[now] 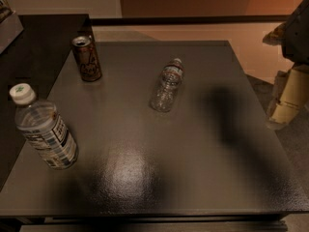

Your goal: Pick water bottle

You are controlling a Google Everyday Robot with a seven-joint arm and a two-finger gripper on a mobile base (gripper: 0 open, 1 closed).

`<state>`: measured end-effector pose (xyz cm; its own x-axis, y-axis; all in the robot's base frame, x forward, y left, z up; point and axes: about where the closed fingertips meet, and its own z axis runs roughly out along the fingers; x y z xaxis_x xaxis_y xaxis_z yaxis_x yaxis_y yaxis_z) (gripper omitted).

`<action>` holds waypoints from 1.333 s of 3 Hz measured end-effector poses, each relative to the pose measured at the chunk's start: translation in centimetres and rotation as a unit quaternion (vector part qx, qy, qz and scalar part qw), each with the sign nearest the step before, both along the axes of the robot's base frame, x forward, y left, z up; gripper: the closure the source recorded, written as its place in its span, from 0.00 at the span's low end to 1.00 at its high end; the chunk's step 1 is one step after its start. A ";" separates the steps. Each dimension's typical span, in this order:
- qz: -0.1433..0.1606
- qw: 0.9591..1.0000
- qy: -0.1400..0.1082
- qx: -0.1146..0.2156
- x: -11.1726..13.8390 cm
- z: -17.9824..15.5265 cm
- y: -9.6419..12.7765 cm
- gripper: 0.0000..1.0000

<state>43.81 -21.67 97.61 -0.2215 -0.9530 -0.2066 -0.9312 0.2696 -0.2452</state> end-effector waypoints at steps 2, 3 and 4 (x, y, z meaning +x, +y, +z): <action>0.022 1.000 -0.005 -0.001 1.1 -0.2 1.2 0.00; 0.065 0.998 -0.004 -0.001 3.6 -0.8 3.2 0.00; 0.124 0.992 -0.009 0.006 6.3 -1.6 5.5 0.00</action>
Offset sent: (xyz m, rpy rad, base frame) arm 0.0263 0.0270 -0.0092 -0.0047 0.0002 0.1051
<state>50.11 -16.17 95.98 0.0225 -0.9751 -0.2205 -0.9646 0.0368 -0.2612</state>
